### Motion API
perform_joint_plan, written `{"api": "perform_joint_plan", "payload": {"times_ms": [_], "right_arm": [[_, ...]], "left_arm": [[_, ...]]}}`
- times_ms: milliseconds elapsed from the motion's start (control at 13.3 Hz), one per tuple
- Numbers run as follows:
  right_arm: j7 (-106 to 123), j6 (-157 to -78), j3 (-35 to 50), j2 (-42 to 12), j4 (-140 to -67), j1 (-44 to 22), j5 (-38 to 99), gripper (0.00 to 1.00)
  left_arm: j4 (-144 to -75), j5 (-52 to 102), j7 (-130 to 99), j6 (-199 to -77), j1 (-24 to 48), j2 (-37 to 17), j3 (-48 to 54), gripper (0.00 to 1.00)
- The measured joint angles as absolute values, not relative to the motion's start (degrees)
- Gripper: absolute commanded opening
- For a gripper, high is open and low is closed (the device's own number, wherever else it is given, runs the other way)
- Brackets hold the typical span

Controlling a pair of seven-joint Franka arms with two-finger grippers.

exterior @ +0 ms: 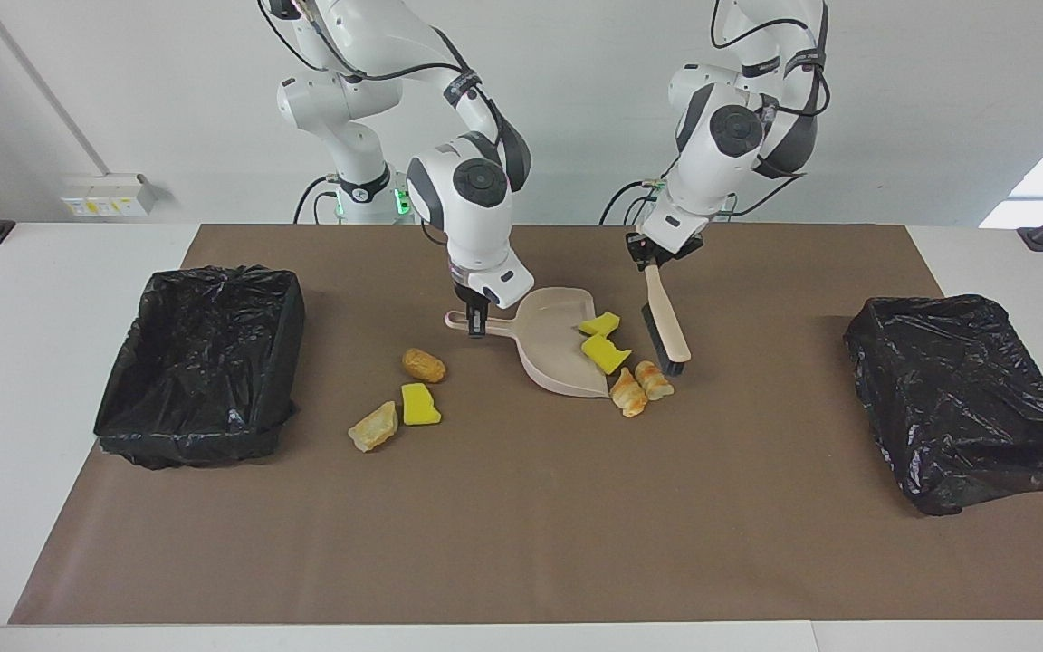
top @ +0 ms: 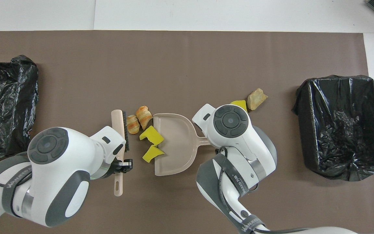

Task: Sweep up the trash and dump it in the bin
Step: 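Brush the remaining pieces into the dustpan with the left gripper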

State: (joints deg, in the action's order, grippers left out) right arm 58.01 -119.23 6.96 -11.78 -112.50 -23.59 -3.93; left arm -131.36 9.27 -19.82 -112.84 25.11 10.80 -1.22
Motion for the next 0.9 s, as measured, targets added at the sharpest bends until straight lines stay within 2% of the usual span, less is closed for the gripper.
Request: {"api": "perform_joint_plan", "payload": {"times_ms": [226,602,902], "right_arm": [[58.0,-119.2,7.0,-11.8,-112.5,-23.6,-3.9,0.00],[57.9,-118.2,7.0,-11.8,-112.5,-23.6,-3.9,0.00],[55.8,-115.6,7.0,-11.7,-112.4,-23.7,-3.9,0.00]], "left_arm": [[-129.2,6.9,-9.9,-116.3,20.5,6.5,-1.6,0.00],[-121.4,3.4,0.2,-116.7,20.6,-2.8,-0.4,0.00],[-119.5,0.5,4.4,-116.0,22.4,-6.3,0.3,0.00]]}}
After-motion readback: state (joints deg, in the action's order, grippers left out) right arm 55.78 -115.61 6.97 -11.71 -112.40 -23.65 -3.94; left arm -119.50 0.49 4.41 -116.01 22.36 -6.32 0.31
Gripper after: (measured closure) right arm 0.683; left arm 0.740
